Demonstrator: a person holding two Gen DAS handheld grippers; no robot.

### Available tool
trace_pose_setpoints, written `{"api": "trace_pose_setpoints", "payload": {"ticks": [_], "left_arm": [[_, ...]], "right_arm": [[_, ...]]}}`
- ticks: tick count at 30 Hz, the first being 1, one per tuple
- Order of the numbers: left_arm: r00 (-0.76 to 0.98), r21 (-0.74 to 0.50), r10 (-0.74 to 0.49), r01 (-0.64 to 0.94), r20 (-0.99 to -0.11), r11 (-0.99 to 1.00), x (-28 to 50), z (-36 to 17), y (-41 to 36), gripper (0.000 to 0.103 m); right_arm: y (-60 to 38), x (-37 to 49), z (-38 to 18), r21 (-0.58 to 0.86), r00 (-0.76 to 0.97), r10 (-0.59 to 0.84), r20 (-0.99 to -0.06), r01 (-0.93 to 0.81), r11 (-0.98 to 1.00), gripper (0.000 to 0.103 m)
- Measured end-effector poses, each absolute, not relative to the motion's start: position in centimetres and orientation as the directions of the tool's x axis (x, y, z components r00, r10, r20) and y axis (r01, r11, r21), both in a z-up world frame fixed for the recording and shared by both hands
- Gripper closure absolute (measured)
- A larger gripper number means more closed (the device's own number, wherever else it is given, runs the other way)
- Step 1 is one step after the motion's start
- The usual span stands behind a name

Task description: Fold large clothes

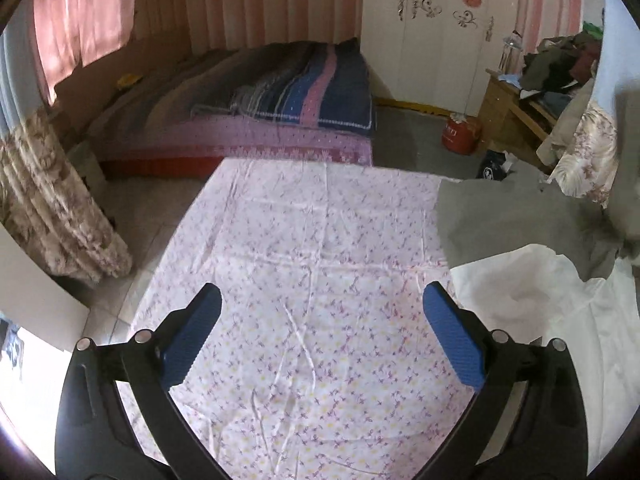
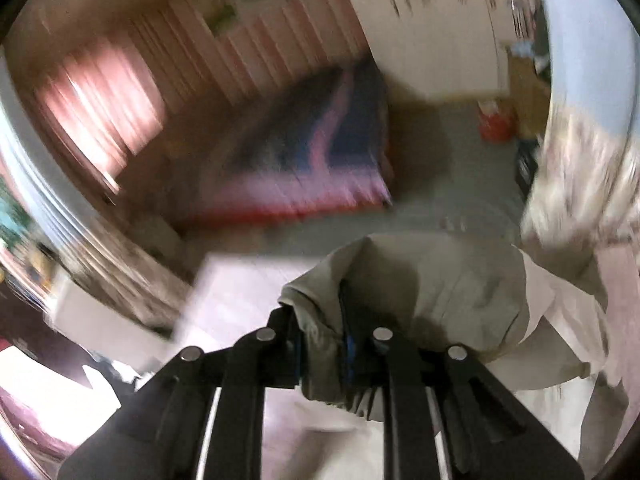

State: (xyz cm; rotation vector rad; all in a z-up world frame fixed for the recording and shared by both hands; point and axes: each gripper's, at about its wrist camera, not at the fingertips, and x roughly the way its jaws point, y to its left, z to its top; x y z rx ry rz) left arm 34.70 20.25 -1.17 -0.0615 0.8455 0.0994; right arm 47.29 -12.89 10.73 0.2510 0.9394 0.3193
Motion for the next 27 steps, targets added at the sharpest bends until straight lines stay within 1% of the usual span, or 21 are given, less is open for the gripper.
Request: {"api": "trace_pose_setpoints", "payload": {"ticks": [1,2,4,6,8,9,10,11,13,14,15,16,18,21,23,26,27], "left_arm": [[0.654,-0.021,0.055,-0.108,-0.755,0.994,34.8,-1.4,20.1,0.003],[0.65,-0.021,0.048,-0.098,-0.759,0.995,34.8,-1.6,19.7,0.003],[0.648,-0.014,0.044,-0.084,-0.761,0.996,34.8,-1.6,19.1,0.003],[0.642,0.001,0.053,-0.08,-0.765,0.997,35.0,-1.4,18.5,0.003],[0.645,0.007,0.057,-0.079,-0.762,0.997,34.9,-0.9,18.3,0.003],[0.647,0.01,0.06,-0.08,-0.76,0.997,35.0,-0.7,18.1,0.003],[0.651,0.007,0.059,-0.081,-0.757,0.997,35.1,-0.4,17.9,0.003],[0.654,0.002,0.055,-0.081,-0.755,0.997,35.2,-0.1,17.8,0.003],[0.658,-0.01,0.046,-0.08,-0.751,0.997,35.4,0.2,17.3,0.003],[0.659,-0.012,0.043,-0.078,-0.751,0.997,35.4,0.2,17.0,0.003],[0.659,-0.013,0.041,-0.076,-0.751,0.997,35.5,0.2,16.6,0.003],[0.655,-0.012,0.039,-0.073,-0.754,0.997,35.7,0.1,16.2,0.003],[0.645,-0.01,0.033,-0.063,-0.764,0.998,36.0,-0.1,15.3,0.003],[0.631,-0.002,0.025,-0.042,-0.775,0.999,36.5,-0.5,13.7,0.003],[0.622,-0.01,0.006,-0.023,-0.783,1.0,36.8,-0.8,12.5,0.003],[0.608,-0.049,-0.051,0.02,-0.793,0.999,37.0,-1.2,10.7,0.003],[0.603,-0.063,-0.072,0.037,-0.794,0.997,37.0,-1.3,10.1,0.003]], "right_arm": [[-11.8,48.4,7.5,0.314,0.466,0.347,-0.814,-0.151,0.937,0.086],[-11.3,48.9,4.9,0.299,0.406,0.33,-0.852,-0.139,0.944,0.086],[-10.9,49.2,2.7,0.269,0.353,0.304,-0.885,-0.146,0.952,0.086],[-11.9,49.2,3.1,0.29,0.366,0.329,-0.871,-0.159,0.944,0.084],[-13.2,48.9,5.2,0.309,0.369,0.351,-0.861,-0.168,0.936,0.077],[-13.5,48.5,5.8,0.308,0.373,0.35,-0.859,-0.17,0.936,0.071],[-14.4,48.3,6.6,0.308,0.381,0.351,-0.856,-0.17,0.936,0.06],[-15.2,48.0,7.7,0.321,0.395,0.36,-0.845,-0.163,0.933,0.052],[-16.0,47.5,8.7,0.337,0.429,0.372,-0.823,-0.156,0.928,0.032],[-15.9,47.1,9.3,0.316,0.452,0.356,-0.818,-0.164,0.935,0.027],[-15.5,46.5,9.4,0.245,0.46,0.309,-0.832,-0.196,0.95,0.016],[-15.0,46.1,9.4,0.182,0.454,0.28,-0.846,-0.248,0.952,0.002],[-15.1,45.0,10.0,0.132,0.481,0.258,-0.838,-0.28,0.951,0.002],[-16.8,43.7,11.1,0.132,0.513,0.276,-0.813,-0.299,0.945,0.002],[-18.7,43.4,11.9,0.107,0.554,0.251,-0.794,-0.279,0.954,0.002],[-22.9,43.9,11.5,-0.026,0.639,0.101,-0.763,-0.187,0.982,0.002],[-25.2,44.2,10.7,-0.096,0.657,0.018,-0.754,-0.137,0.986,0.002]]}}
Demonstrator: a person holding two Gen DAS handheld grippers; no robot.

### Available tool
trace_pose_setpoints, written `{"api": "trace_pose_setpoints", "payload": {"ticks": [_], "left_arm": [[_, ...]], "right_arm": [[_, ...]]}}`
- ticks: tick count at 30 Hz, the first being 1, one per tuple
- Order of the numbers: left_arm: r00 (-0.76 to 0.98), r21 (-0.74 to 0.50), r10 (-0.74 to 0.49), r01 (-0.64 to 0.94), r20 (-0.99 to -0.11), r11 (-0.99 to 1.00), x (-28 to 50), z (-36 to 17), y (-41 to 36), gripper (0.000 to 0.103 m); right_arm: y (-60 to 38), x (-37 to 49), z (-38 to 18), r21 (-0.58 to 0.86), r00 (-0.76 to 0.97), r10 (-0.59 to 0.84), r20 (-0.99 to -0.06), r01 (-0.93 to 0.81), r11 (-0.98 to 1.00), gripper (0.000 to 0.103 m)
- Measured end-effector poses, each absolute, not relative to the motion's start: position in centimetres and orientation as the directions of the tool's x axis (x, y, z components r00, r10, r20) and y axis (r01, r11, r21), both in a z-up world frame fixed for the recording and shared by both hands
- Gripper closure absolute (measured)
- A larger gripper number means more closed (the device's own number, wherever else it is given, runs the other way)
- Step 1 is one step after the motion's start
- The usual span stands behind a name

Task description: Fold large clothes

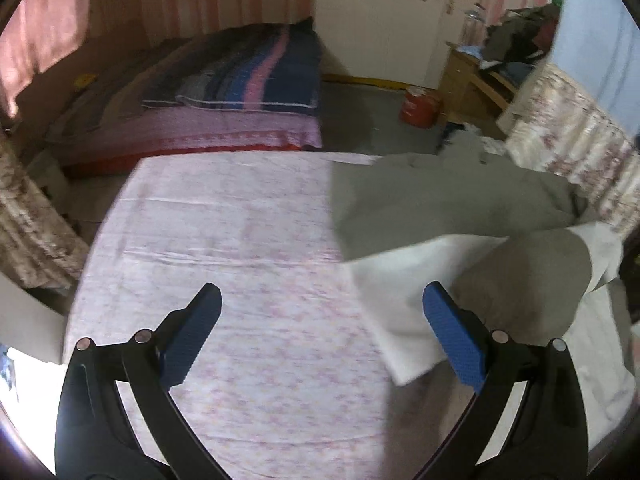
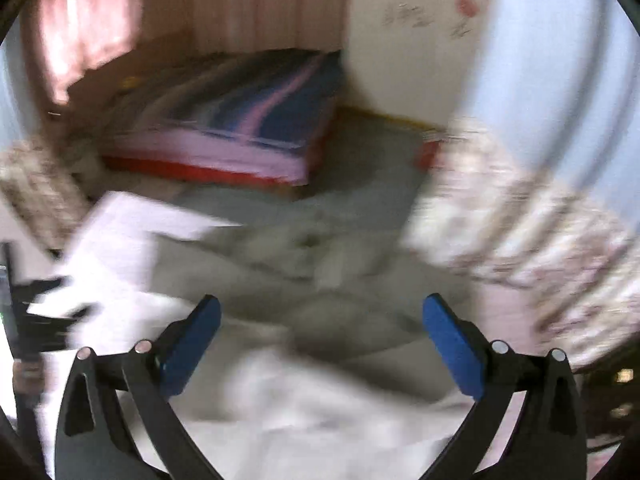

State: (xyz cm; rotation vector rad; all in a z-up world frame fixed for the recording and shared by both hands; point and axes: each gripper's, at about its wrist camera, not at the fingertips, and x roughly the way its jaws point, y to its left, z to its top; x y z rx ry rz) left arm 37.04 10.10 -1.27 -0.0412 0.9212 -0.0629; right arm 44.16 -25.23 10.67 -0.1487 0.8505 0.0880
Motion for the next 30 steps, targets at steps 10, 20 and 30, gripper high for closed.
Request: {"api": "trace_pose_setpoints", "payload": {"ticks": [10,20,30], "left_arm": [[0.51,-0.107,-0.215,0.233,-0.833,0.967,37.0,-5.4,1.0,0.009],[0.464,-0.084,-0.266,0.375,-0.845,0.923,35.6,-5.4,-3.4,0.087],[0.67,-0.004,-0.315,0.423,-0.672,0.906,34.1,6.4,-1.6,0.092]], "right_arm": [[-42.9,43.7,-2.6,0.054,0.507,-0.011,-0.862,0.113,0.992,0.002],[-38.0,44.7,-4.4,0.064,0.488,0.112,-0.866,-0.114,0.991,0.095],[-42.1,43.3,1.6,0.14,0.702,0.098,-0.706,0.002,0.99,0.103]]}}
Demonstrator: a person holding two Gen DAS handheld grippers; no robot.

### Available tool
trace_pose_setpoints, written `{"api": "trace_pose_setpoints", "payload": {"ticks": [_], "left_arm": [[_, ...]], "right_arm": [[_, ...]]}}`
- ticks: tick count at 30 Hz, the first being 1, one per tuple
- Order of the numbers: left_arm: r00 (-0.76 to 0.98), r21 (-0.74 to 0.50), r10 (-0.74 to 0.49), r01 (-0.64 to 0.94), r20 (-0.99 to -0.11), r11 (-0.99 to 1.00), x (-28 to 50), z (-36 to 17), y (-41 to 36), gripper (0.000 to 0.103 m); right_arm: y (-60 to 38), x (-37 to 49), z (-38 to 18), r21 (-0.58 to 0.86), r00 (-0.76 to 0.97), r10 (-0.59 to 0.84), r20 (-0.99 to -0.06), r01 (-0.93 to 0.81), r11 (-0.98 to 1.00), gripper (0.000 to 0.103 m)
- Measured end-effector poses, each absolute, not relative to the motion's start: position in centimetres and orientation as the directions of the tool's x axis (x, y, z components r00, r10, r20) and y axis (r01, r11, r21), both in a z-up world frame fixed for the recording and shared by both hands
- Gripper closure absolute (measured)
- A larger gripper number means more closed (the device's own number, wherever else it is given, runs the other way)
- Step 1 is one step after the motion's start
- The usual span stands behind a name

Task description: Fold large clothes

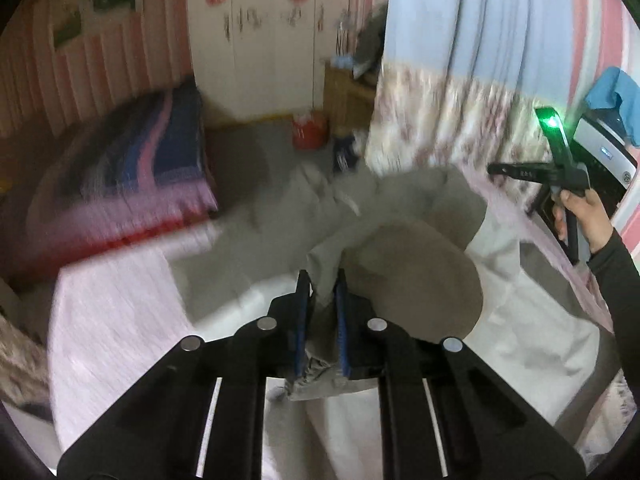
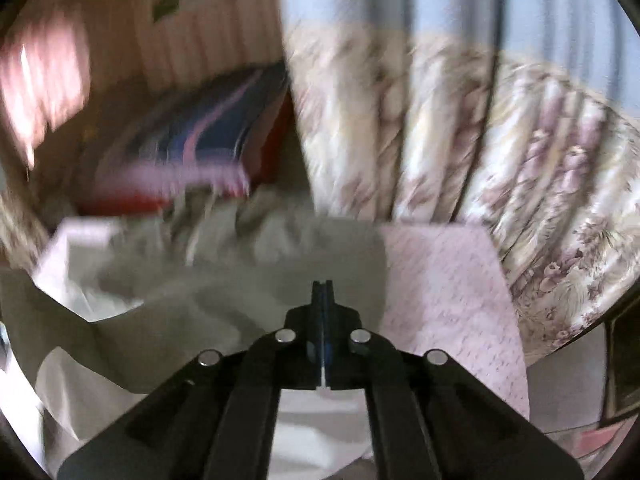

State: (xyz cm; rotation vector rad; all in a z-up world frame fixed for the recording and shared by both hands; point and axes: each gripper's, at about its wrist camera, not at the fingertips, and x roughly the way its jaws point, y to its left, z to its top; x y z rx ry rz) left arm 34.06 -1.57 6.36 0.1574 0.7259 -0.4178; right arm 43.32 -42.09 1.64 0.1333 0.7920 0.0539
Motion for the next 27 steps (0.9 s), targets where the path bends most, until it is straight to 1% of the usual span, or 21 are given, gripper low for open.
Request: {"api": "trace_pose_setpoints", "payload": {"ticks": [2,3,4,5,6,7,8,9,10,12,13,14,15,17,21,22,23,24,25,26,27], "left_arm": [[0.71,0.025,-0.298,0.406,-0.638,0.914,35.2,8.2,-0.4,0.092],[0.718,0.031,-0.284,0.391,-0.636,0.92,36.0,8.3,0.2,0.092],[0.723,0.048,-0.248,0.362,-0.644,0.931,37.5,8.0,1.3,0.092],[0.712,0.056,-0.212,0.333,-0.67,0.941,39.4,6.9,2.4,0.091],[0.69,0.046,-0.201,0.322,-0.695,0.946,40.6,6.0,3.0,0.09],[0.624,0.009,-0.193,0.306,-0.757,0.952,42.8,3.5,4.4,0.086],[0.58,-0.009,-0.178,0.282,-0.795,0.959,44.0,1.4,5.3,0.081],[0.542,-0.008,-0.148,0.252,-0.828,0.968,44.9,-0.6,6.3,0.07],[0.515,0.002,-0.117,0.225,-0.849,0.974,45.5,-2.5,7.0,0.063],[0.51,-0.014,-0.11,0.187,-0.853,0.982,45.4,-4.5,8.5,0.036],[0.518,-0.034,-0.117,0.166,-0.848,0.986,44.9,-4.9,9.3,0.026],[0.526,-0.051,-0.125,0.154,-0.841,0.987,44.5,-4.9,9.8,0.022],[0.532,-0.063,-0.132,0.145,-0.836,0.987,44.2,-4.9,10.2,0.013],[0.535,-0.125,-0.18,0.138,-0.825,0.983,43.2,-4.9,10.5,0.006],[0.484,-0.196,-0.259,0.177,-0.836,0.964,43.1,-6.5,8.2,0.006],[0.472,-0.197,-0.262,0.183,-0.842,0.963,43.2,-7.0,7.7,0.008],[0.464,-0.199,-0.262,0.182,-0.846,0.963,43.4,-7.5,7.0,0.014],[0.454,-0.209,-0.273,0.186,-0.848,0.96,43.7,-7.8,6.7,0.041],[0.421,-0.241,-0.302,0.194,-0.855,0.951,44.1,-8.4,6.1,0.061],[0.409,-0.25,-0.304,0.182,-0.861,0.951,44.5,-8.9,5.7,0.064],[0.415,-0.249,-0.3,0.172,-0.859,0.953,44.6,-8.8,5.4,0.072]], "right_arm": [[-42.4,43.9,2.3,0.18,0.702,0.125,-0.701,0.005,0.984,0.103],[-41.7,44.2,2.5,0.175,0.702,0.135,-0.699,-0.015,0.984,0.1],[-40.9,44.4,2.5,0.157,0.707,0.135,-0.694,-0.034,0.987,0.099],[-40.3,44.8,2.2,0.142,0.701,0.133,-0.7,-0.047,0.989,0.096],[-39.4,45.2,1.5,0.132,0.682,0.136,-0.719,-0.058,0.99,0.062],[-38.8,45.3,1.1,0.116,0.676,0.122,-0.727,-0.055,0.992,0.022],[-38.1,45.3,0.7,0.087,0.679,0.1,-0.728,-0.054,0.995,0.016],[-37.4,45.3,0.1,0.04,0.679,0.072,-0.73,-0.063,0.997,0.016],[-37.1,45.4,-0.2,0.012,0.674,0.051,-0.737,-0.063,0.998,0.016],[-37.2,45.3,-0.9,0.0,0.662,0.038,-0.748,-0.057,0.998,0.016],[-37.6,45.3,-1.0,0.006,0.656,0.038,-0.754,-0.05,0.999,0.016],[-38.0,45.4,-1.0,0.018,0.653,0.039,-0.757,-0.038,0.999,0.015],[-38.6,45.3,-1.1,0.038,0.652,0.05,-0.757,-0.032,0.999,0.015],[-39.5,45.4,-1.6,0.087,0.636,0.078,-0.768,-0.017,0.996,0.015],[-39.2,47.3,-6.2,0.118,0.503,0.106,-0.858,-0.008,0.993,0.015],[-38.6,47.6,-7.4,0.106,0.473,0.1,-0.875,-0.013,0.994,0.015],[-38.1,47.7,-8.1,0.102,0.465,0.099,-0.88,-0.018,0.995,0.016],[-37.8,47.6,-8.5,0.109,0.461,0.109,-0.881,-0.027,0.994,0.023],[-37.7,47.7,-8.8,0.114,0.452,0.113,-0.885,-0.024,0.993,0.034],[-37.8,47.8,-9.0,0.123,0.45,0.115,-0.886,-0.011,0.992,0.04],[-37.9,47.8,-8.9,0.125,0.451,0.114,-0.885,-0.005,0.992,0.052]]}}
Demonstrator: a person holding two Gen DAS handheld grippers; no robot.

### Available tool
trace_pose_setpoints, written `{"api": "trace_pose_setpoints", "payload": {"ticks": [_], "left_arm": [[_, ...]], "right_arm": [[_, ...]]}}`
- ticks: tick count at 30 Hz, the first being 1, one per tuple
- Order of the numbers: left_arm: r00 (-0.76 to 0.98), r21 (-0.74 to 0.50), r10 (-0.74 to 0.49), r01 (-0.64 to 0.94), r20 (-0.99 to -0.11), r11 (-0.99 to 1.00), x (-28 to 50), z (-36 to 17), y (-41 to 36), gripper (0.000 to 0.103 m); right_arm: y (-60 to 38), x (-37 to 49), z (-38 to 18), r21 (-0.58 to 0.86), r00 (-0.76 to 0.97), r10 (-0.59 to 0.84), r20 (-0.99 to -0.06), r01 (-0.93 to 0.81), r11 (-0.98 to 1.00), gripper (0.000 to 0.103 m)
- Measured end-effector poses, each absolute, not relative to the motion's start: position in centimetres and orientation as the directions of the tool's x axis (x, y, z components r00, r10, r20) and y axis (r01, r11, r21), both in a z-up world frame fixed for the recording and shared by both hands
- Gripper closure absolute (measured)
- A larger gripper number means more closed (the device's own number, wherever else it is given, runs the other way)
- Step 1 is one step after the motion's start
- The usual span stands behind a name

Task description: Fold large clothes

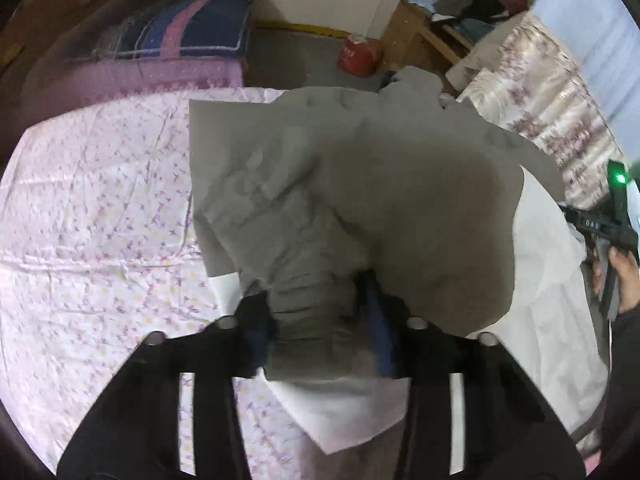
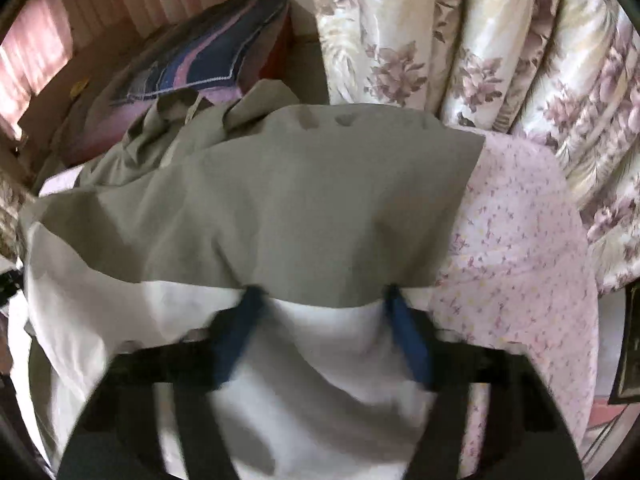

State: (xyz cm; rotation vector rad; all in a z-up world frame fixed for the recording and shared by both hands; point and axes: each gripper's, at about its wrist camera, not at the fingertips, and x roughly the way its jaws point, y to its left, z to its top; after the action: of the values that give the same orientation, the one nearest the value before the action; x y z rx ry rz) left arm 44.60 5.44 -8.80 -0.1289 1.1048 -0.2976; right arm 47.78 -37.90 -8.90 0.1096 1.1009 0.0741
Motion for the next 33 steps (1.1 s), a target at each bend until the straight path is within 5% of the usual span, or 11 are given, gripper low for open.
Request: {"api": "trace_pose_setpoints", "payload": {"ticks": [4,9,12,15,18,20,22,26,30,33], "left_arm": [[0.546,-0.224,-0.309,0.218,-0.779,0.95,42.0,-4.4,4.8,0.074],[0.658,-0.142,-0.335,0.33,-0.674,0.933,37.7,0.2,3.3,0.074],[0.648,-0.092,-0.287,0.318,-0.705,0.943,38.5,-2.0,3.5,0.074],[0.528,-0.148,-0.263,0.251,-0.807,0.957,41.5,-8.1,5.5,0.071],[0.474,-0.206,-0.273,0.189,-0.837,0.96,42.4,-11.2,7.5,0.045],[0.497,-0.2,-0.253,0.158,-0.83,0.967,41.7,-10.2,8.3,0.03],[0.545,-0.111,-0.178,0.153,-0.82,0.982,40.7,-8.2,8.1,0.011],[0.633,0.09,-0.014,0.132,-0.774,0.987,39.3,-4.6,5.6,0.004],[0.671,0.089,-0.045,0.164,-0.741,0.982,39.6,-1.9,2.8,0.003],[0.666,0.052,-0.079,0.175,-0.742,0.983,40.1,-2.1,0.7,0.003]], "right_arm": [[-38.5,45.8,-5.7,0.068,0.585,0.077,-0.807,-0.037,0.997,0.087],[-41.9,44.2,-2.0,0.173,0.736,0.113,-0.668,0.006,0.985,0.094],[-42.8,45.7,-3.2,0.252,0.717,0.178,-0.674,-0.003,0.968,0.094],[-41.7,47.3,-6.0,0.113,0.651,0.094,-0.753,-0.014,0.994,0.08],[-42.3,46.8,-6.5,0.092,0.639,0.059,-0.767,0.018,0.996,0.039],[-44.0,45.4,-5.0,0.158,0.658,0.092,-0.747,0.04,0.987,0.03],[-44.8,44.0,-3.3,0.151,0.684,0.067,-0.726,0.063,0.987,0.008],[-42.3,41.3,-0.3,-0.062,0.735,-0.101,-0.671,0.08,0.995,0.002],[-36.8,40.2,-1.4,-0.409,0.739,-0.347,-0.577,0.106,0.906,0.002],[-35.8,40.0,-2.5,-0.28,0.742,-0.169,-0.649,-0.027,0.96,0.004]]}}
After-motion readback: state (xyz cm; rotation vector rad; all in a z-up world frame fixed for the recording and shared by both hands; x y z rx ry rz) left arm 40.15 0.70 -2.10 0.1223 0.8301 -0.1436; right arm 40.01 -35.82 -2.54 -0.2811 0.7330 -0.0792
